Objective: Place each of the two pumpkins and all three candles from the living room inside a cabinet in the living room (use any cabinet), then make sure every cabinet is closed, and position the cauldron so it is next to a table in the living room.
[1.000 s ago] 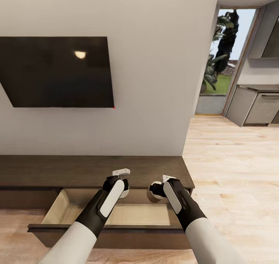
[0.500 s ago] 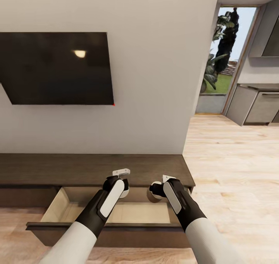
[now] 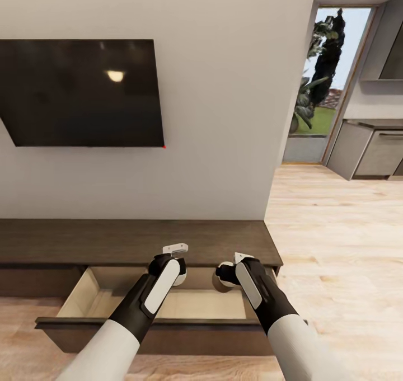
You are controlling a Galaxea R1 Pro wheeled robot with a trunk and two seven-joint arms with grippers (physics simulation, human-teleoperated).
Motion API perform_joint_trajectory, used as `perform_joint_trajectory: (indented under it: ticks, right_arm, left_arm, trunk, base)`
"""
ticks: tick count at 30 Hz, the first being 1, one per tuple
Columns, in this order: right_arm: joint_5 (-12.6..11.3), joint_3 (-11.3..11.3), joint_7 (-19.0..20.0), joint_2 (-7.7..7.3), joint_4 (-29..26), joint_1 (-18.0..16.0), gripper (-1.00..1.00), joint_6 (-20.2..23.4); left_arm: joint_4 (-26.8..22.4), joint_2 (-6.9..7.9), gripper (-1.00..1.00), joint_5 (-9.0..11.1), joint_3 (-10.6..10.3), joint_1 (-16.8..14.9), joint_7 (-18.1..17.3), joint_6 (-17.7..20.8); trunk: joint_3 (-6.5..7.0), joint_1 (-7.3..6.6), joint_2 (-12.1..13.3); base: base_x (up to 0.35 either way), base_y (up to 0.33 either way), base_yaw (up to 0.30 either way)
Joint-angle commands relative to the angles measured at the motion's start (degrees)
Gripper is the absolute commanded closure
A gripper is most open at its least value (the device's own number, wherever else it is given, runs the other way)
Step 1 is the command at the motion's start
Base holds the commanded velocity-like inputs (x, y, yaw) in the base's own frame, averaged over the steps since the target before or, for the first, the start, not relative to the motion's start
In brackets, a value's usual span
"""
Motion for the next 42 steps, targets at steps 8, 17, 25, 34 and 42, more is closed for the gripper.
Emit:
perform_joint_trajectory:
  ticks: [8,17,25,34,42]
  right_arm:
    - [-0.2,0.1,-0.6,0.00,0.0,0.0,1.00,0.0]
    - [-0.1,0.1,-0.6,0.00,0.0,0.0,1.00,-0.1]
    - [0.0,0.1,-0.6,0.00,0.0,0.0,1.00,-0.1]
    - [0.0,0.1,-0.6,0.00,0.0,0.0,1.00,-0.2]
    - [0.1,0.1,-0.6,0.00,0.1,0.0,1.00,-0.5]
  left_arm:
    - [-0.1,0.00,1.00,0.4,-0.1,-0.1,0.5,0.0]
    - [0.0,0.00,1.00,0.4,-0.1,-0.1,0.5,-0.4]
    - [0.2,0.00,1.00,0.2,-0.2,-0.1,0.7,-0.7]
    - [0.6,0.00,1.00,-0.2,-0.3,-0.1,0.8,-0.9]
    - [0.9,0.00,1.00,-0.2,-1.4,-0.1,0.6,-3.6]
  trunk:
    - [-1.50,1.76,-3.3]
    - [-3.11,3.74,-6.9]
    - [-4.55,5.49,-10.1]
    - [-6.17,7.47,-13.7]
    - [-7.60,9.23,-16.9]
  base:
    - [0.000,0.000,0.000]
    - [0.000,0.000,0.000]
    - [0.000,0.000,0.000]
    - [0.000,0.000,0.000]
    - [0.000,0.000,0.000]
